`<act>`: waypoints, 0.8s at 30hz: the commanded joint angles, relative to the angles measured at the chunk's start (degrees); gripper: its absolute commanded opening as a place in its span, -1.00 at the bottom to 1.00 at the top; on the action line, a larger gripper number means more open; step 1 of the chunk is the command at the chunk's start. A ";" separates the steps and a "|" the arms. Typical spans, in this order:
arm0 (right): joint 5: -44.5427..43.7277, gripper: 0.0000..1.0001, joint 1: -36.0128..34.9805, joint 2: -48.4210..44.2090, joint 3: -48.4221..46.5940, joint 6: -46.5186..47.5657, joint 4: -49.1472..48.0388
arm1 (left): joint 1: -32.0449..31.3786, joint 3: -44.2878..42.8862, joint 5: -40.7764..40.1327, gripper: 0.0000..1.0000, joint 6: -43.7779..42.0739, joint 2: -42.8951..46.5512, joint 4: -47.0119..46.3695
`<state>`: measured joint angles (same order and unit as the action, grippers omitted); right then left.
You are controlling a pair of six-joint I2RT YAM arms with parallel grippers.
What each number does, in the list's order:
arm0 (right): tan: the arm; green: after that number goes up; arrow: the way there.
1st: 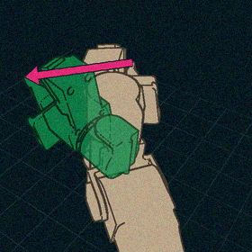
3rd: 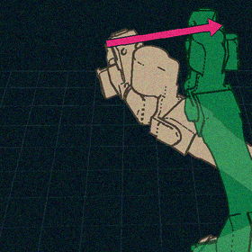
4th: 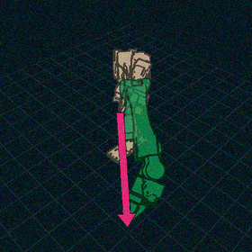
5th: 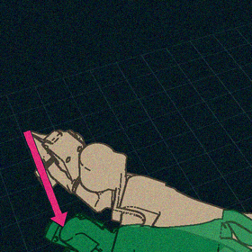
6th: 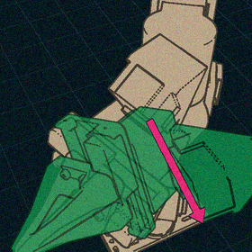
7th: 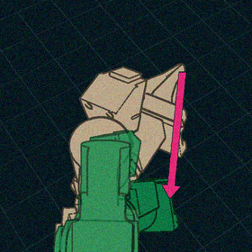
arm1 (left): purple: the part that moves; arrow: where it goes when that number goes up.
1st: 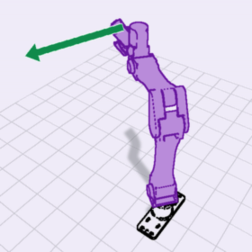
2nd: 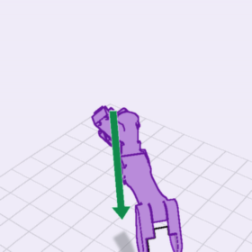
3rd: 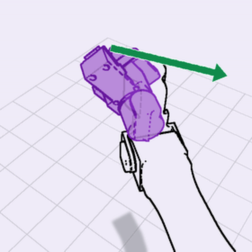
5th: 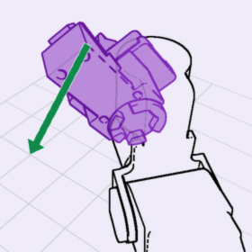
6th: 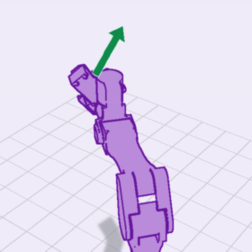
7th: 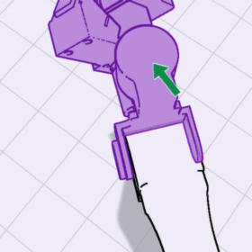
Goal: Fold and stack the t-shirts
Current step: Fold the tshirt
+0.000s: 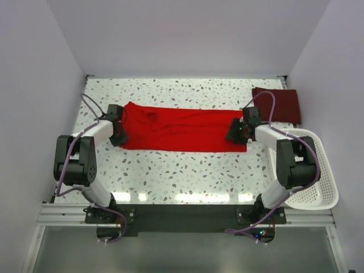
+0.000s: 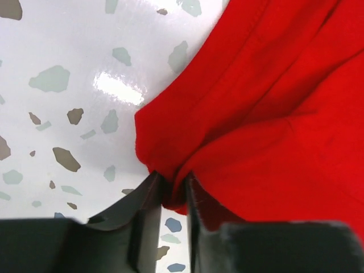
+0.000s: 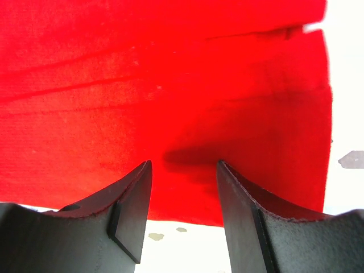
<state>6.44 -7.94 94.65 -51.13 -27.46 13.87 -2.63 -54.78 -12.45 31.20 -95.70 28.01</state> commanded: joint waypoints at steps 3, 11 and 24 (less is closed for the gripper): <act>-1.95 0.07 1.97 1.33 2.36 -1.10 3.96 | 0.52 4.23 -2.76 -0.61 2.11 0.15 5.38; -4.15 0.11 0.04 -6.40 -1.06 2.41 9.15 | 1.05 11.72 -4.42 0.00 4.13 17.82 8.11; 0.94 0.17 -20.96 -4.84 -13.37 8.74 0.73 | -1.05 -5.31 13.84 0.38 6.85 13.65 0.31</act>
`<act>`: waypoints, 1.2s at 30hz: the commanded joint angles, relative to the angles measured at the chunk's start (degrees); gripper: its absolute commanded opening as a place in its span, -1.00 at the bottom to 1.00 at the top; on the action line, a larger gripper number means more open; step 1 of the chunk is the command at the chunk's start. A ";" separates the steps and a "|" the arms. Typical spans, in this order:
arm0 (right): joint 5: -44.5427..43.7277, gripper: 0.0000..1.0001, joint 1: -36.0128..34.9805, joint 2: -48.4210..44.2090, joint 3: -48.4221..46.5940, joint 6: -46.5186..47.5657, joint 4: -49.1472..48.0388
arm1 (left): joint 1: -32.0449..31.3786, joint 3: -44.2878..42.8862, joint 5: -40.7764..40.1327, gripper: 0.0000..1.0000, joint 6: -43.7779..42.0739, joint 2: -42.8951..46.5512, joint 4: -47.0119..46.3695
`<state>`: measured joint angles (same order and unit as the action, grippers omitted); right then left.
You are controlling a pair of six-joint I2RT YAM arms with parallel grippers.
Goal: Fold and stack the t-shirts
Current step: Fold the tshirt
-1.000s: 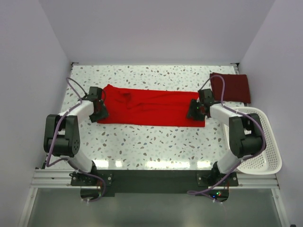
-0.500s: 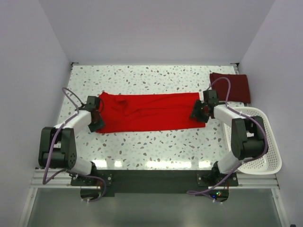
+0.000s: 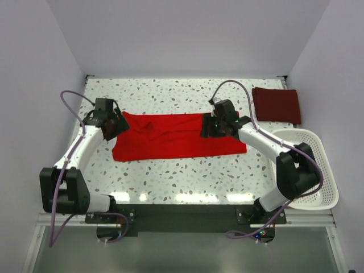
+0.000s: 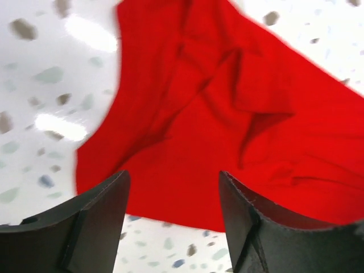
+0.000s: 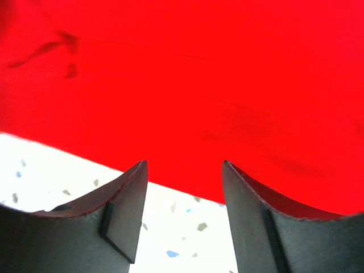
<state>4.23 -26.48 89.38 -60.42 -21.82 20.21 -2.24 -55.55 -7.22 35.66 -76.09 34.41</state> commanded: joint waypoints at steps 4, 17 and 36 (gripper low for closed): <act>4.20 0.08 -6.82 5.78 -9.52 6.70 -8.77 | -2.86 -9.57 9.43 0.12 4.67 -14.59 -9.53; 6.76 0.03 -15.18 19.68 -21.66 12.77 -11.68 | -3.56 -18.45 9.86 -0.02 4.42 -30.86 -12.53; 6.67 -0.03 -21.77 30.93 -31.07 14.88 -16.51 | -3.74 -15.82 13.38 -0.20 5.03 -30.78 -14.29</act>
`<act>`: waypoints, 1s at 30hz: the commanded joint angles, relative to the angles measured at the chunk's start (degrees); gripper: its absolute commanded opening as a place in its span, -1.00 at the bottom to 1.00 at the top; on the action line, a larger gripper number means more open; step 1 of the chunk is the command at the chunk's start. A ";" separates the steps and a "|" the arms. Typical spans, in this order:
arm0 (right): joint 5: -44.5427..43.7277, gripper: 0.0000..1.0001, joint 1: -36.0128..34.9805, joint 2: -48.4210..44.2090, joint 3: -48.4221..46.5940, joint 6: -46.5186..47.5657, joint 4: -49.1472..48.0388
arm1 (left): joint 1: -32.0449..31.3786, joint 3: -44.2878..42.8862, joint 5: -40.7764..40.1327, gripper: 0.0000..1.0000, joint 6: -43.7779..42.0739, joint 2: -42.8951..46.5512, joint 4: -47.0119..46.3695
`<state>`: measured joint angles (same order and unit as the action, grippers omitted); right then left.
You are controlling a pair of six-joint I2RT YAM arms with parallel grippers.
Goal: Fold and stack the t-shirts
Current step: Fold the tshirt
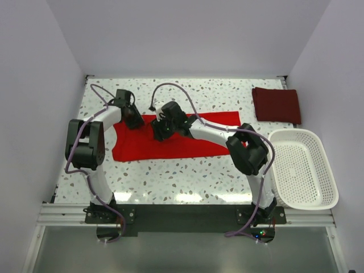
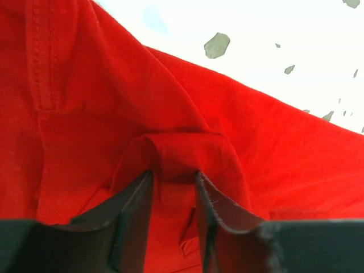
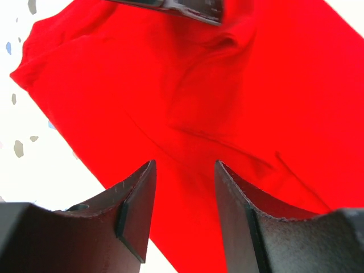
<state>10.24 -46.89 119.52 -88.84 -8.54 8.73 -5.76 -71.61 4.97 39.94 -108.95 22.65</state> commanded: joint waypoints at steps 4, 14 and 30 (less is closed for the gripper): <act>-0.92 -0.07 -3.02 3.08 -4.06 1.68 -6.18 | -0.22 0.33 1.62 -0.46 0.66 1.72 -2.53; -6.72 -0.19 -4.26 6.42 -4.94 4.05 -8.56 | -0.13 -2.30 -2.25 -0.95 -1.44 4.35 0.81; -8.39 -0.65 -4.26 10.29 -7.05 4.40 -10.05 | -0.22 -4.59 -2.95 -1.00 -3.21 4.09 3.10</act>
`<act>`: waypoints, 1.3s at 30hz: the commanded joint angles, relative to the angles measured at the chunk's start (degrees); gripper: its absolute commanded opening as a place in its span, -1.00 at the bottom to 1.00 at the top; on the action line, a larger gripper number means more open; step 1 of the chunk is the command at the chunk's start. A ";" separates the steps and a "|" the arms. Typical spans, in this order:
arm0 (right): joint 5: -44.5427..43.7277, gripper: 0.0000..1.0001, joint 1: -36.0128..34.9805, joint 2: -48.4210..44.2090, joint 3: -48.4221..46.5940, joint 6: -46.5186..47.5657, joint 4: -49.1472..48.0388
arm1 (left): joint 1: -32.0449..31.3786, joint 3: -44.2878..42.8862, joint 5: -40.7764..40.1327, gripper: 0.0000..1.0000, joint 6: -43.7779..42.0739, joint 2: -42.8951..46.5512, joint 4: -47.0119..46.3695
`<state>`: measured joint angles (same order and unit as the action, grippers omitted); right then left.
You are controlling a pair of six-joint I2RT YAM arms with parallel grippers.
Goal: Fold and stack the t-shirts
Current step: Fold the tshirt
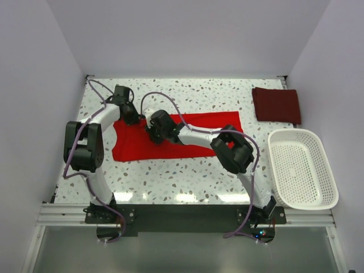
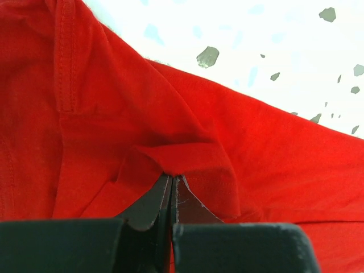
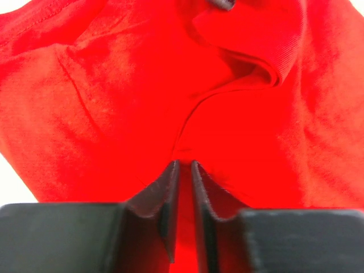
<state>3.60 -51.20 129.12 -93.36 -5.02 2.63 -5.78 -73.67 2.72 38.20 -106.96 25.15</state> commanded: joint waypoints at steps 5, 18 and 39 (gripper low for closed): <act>-2.54 -1.00 0.13 -1.14 -1.92 2.03 -3.16 | -0.02 -3.93 -1.05 -1.00 -2.16 1.67 2.01; -2.10 -0.66 0.05 -5.55 0.47 3.00 -3.69 | 0.33 -6.93 -1.49 -1.00 -4.27 1.05 5.62; -8.16 -0.26 -2.24 1.57 -1.57 3.87 -4.83 | 0.33 -6.49 -0.35 -1.00 -4.88 -0.88 5.09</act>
<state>-0.99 -53.01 130.17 -93.62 -1.89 1.26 -5.67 -78.56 1.85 34.81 -107.42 30.94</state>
